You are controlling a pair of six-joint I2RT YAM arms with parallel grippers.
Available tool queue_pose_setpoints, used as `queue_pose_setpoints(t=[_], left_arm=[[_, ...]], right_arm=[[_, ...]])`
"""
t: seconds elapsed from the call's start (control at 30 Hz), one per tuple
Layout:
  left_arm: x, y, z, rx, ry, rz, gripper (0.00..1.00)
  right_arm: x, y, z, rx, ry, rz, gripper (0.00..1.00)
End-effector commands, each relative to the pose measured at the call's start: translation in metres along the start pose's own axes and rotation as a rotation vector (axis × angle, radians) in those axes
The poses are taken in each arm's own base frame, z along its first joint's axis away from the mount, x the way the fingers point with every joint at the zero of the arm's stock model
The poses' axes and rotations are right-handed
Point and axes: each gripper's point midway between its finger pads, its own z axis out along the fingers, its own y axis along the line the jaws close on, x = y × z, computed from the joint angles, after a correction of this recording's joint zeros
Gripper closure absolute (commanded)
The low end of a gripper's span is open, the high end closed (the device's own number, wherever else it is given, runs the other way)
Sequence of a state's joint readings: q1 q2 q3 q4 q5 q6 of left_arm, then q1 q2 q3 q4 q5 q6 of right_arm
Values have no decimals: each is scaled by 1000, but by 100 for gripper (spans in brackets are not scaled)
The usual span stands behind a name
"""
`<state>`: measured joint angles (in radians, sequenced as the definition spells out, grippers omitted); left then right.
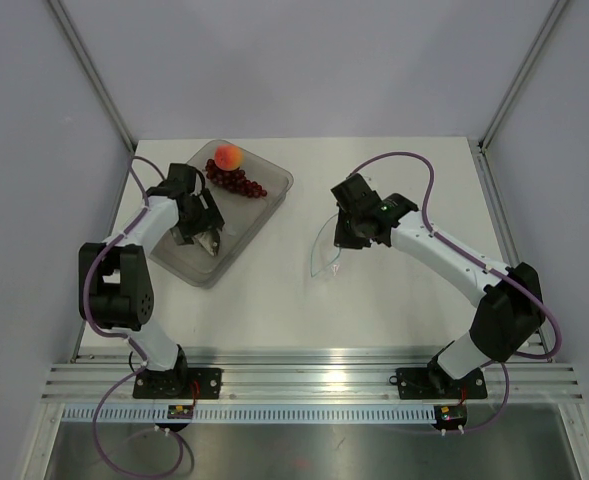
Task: Place the food in the zip-top bag and seal the zipper
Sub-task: Pick up the fake fish from the bin.
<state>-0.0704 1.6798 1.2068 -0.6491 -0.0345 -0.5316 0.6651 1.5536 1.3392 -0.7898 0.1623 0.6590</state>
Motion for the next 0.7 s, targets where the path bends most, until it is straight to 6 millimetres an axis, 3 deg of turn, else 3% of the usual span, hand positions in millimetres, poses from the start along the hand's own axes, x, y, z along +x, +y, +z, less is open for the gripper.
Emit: queue_pose_setpoints(t=[0.0,0.17,0.27,0.47,0.57,0.67], left_arm=[[-29,-8,-16,13,-80,-3,16],[-57,-13,-28,3,-126,-13,23],[-65,-11,-23,-33,-126,-10,28],[-61,3,-6,-61,-87,-60,24],[-62,15,2,-31,-78,-114,26],[-59,15,11,21,-31,-134,30]], right_arm=[[-1,5,-11,-33,-20,1,100],[0,2,-14,-29,-28,8,100],[2,0,-15,-27,-28,12,100],[3,-1,-16,-28,-23,9,100],[4,-2,-17,-24,-22,4,100],[5,-2,-15,-26,-16,0,100]])
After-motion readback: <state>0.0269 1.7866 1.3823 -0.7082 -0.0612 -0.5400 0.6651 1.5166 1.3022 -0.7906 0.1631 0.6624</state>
